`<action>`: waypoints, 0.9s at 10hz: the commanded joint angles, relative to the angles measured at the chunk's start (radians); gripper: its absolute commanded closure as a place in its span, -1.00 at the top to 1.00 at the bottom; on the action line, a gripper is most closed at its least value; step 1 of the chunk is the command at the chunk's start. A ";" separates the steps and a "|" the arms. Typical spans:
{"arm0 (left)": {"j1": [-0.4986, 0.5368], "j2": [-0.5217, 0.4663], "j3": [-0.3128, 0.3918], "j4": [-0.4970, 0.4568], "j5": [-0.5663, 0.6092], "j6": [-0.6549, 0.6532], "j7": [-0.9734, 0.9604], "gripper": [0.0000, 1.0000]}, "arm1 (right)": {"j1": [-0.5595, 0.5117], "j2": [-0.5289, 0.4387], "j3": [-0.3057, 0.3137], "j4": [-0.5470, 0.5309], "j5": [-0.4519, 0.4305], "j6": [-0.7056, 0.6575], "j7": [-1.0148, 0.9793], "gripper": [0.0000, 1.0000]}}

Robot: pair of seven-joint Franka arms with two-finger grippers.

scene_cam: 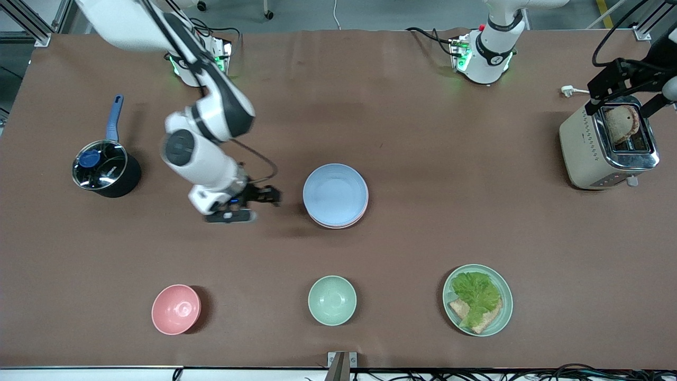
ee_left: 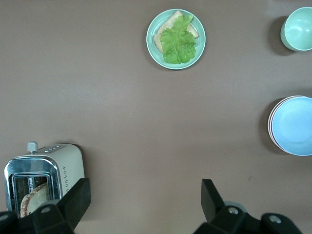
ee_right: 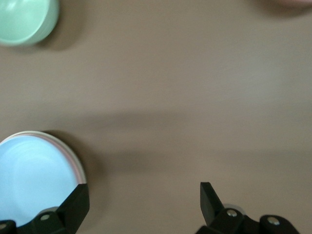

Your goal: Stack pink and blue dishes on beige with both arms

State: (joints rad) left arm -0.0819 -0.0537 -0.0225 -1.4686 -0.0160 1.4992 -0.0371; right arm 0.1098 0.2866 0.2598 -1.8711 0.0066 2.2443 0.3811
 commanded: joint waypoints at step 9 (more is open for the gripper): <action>0.002 0.028 0.013 -0.013 -0.024 -0.014 -0.030 1.00 | -0.067 -0.266 -0.358 0.423 0.030 -0.729 -0.125 1.00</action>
State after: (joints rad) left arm -0.0809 -0.0379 -0.0160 -1.4665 -0.0239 1.4983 -0.0576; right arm 0.0625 0.0435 -0.0851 -1.4557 -0.0025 1.5401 0.2799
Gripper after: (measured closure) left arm 0.000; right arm 0.000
